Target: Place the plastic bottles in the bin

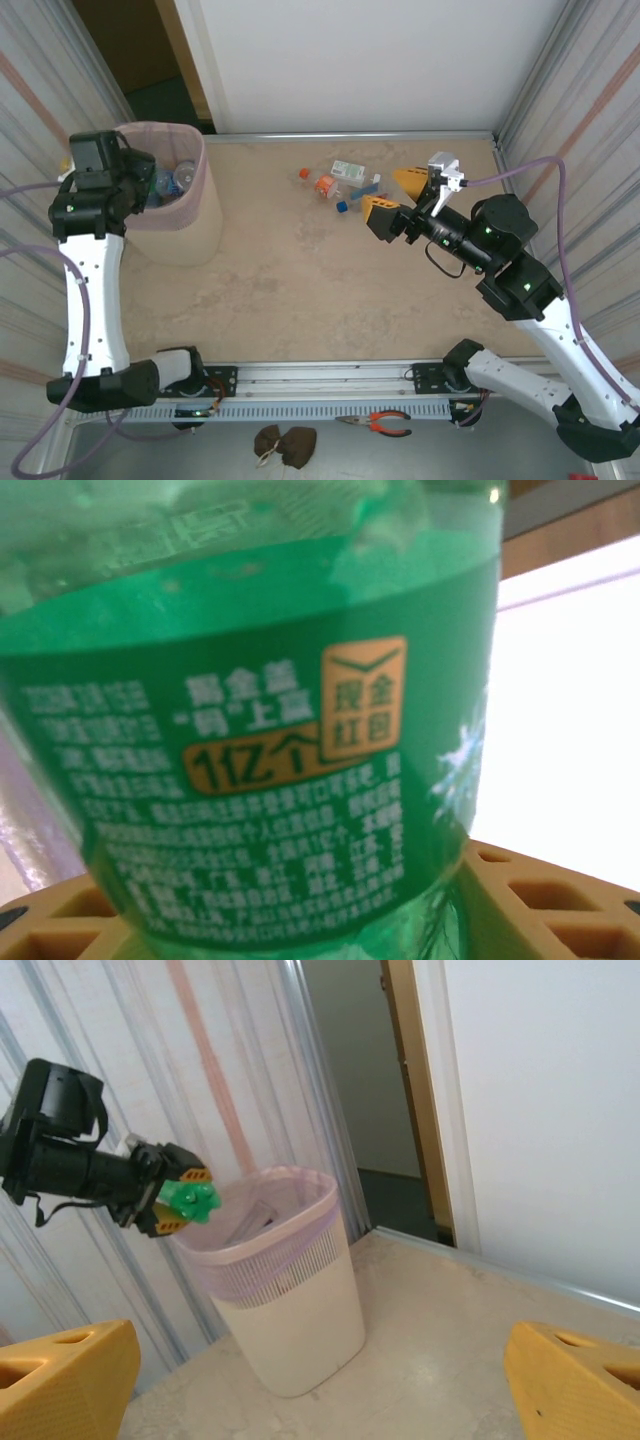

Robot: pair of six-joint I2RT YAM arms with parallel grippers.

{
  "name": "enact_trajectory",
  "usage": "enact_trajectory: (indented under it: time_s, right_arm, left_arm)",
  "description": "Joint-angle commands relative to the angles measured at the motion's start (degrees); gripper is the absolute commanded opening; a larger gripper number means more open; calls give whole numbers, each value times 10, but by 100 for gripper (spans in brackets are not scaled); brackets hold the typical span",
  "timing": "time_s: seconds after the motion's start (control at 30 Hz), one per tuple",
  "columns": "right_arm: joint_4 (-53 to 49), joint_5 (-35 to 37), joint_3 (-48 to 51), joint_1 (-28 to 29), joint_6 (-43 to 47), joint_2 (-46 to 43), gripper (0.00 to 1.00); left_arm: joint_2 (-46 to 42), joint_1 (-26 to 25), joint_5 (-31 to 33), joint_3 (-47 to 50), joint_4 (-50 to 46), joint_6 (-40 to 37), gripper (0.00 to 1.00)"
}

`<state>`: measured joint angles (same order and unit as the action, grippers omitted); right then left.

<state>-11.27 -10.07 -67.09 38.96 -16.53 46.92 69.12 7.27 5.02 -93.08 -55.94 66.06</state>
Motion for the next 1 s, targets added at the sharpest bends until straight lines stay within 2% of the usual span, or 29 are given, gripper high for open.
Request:
enact_trajectory:
  time_s: [0.0,0.13,0.27,0.43,0.6,0.73,0.97]
  right_arm:
    - [-2,0,5,-4,-16,-11,92]
    - [-2,2,7,-4,-16,-11,92]
    - [-2,0,6,-4,-15,-11,92]
    - [-9,7,6,-4,-10,-16,92]
    - [-10,11,6,-4,-8,-18,92]
    - [-10,11,6,-4,-8,-20,92]
    - [-13,14,7,-4,-9,-26,92]
  left_arm:
    - [8,29,-67,12,0,71,48]
    - [13,59,-116,34,15,110,51]
    - [8,81,-163,75,69,142,51]
    - [25,100,-199,70,76,146,56]
    - [38,106,-214,50,75,141,68]
    - [34,106,-218,45,76,143,73]
    - [23,107,-224,41,84,140,74]
